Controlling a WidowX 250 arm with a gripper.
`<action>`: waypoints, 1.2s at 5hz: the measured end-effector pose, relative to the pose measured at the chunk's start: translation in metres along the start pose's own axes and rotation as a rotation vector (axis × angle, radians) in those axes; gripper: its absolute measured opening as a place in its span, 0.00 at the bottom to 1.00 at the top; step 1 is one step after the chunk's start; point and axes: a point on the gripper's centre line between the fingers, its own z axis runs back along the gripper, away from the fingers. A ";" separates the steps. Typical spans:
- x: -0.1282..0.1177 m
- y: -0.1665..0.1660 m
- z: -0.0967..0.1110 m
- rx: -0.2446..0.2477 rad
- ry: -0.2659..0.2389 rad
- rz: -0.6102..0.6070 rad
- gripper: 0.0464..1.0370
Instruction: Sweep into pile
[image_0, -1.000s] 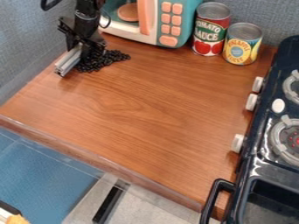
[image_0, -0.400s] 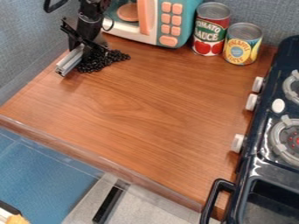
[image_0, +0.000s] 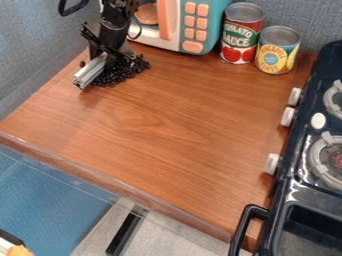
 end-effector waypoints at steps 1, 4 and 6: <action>-0.002 -0.004 0.003 -0.021 -0.006 0.018 0.35; -0.007 -0.027 0.013 -0.080 -0.004 0.009 0.34; -0.011 -0.044 0.019 -0.116 0.003 -0.008 0.34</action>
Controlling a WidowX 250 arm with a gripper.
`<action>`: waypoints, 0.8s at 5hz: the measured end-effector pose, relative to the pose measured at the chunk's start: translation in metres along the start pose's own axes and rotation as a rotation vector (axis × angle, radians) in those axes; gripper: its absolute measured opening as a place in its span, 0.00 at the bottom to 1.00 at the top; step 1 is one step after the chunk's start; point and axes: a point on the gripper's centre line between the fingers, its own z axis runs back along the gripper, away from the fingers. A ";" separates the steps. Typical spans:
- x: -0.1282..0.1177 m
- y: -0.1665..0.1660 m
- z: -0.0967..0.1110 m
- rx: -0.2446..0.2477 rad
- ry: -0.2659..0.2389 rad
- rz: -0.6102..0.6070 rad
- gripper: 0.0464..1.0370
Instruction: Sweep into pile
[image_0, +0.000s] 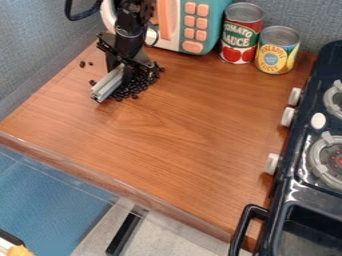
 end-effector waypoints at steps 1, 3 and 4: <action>0.001 -0.006 0.002 -0.010 0.002 -0.005 0.35; 0.004 -0.023 0.006 -0.041 -0.001 -0.017 0.34; 0.003 -0.027 0.007 -0.055 0.006 -0.016 0.34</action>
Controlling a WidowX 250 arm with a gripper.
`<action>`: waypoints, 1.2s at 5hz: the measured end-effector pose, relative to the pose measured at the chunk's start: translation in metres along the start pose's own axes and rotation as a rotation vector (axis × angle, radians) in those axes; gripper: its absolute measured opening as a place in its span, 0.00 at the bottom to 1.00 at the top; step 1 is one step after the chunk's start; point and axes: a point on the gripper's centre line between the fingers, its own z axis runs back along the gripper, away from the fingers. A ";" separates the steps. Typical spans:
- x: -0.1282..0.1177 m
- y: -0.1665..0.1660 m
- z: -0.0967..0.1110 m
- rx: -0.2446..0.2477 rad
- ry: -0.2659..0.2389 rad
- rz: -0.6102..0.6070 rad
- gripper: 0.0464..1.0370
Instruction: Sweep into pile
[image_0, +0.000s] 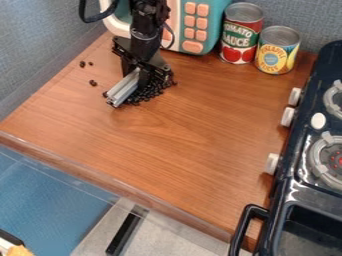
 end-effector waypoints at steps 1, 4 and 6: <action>0.001 -0.007 0.002 -0.012 0.001 -0.008 0.34; -0.003 -0.020 0.011 -0.052 -0.016 -0.019 0.34; -0.010 0.023 0.049 -0.056 -0.104 0.081 0.34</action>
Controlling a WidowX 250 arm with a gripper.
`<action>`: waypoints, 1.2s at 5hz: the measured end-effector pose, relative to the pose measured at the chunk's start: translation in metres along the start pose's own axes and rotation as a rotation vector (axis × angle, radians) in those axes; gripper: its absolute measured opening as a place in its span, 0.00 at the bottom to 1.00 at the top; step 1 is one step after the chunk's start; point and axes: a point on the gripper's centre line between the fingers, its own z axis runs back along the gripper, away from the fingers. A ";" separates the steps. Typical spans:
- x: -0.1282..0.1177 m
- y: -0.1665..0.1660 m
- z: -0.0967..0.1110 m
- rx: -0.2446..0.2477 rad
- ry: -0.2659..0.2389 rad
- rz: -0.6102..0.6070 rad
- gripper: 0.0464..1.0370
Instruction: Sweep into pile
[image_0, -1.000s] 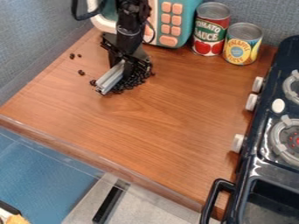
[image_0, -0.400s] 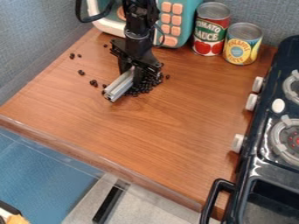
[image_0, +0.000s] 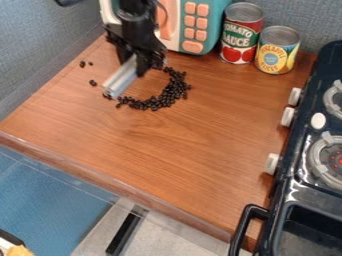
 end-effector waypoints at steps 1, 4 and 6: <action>-0.007 0.026 0.003 0.035 0.006 0.071 0.34; -0.054 0.084 -0.045 0.160 0.160 0.210 0.34; -0.058 0.098 -0.055 0.234 0.155 0.210 0.71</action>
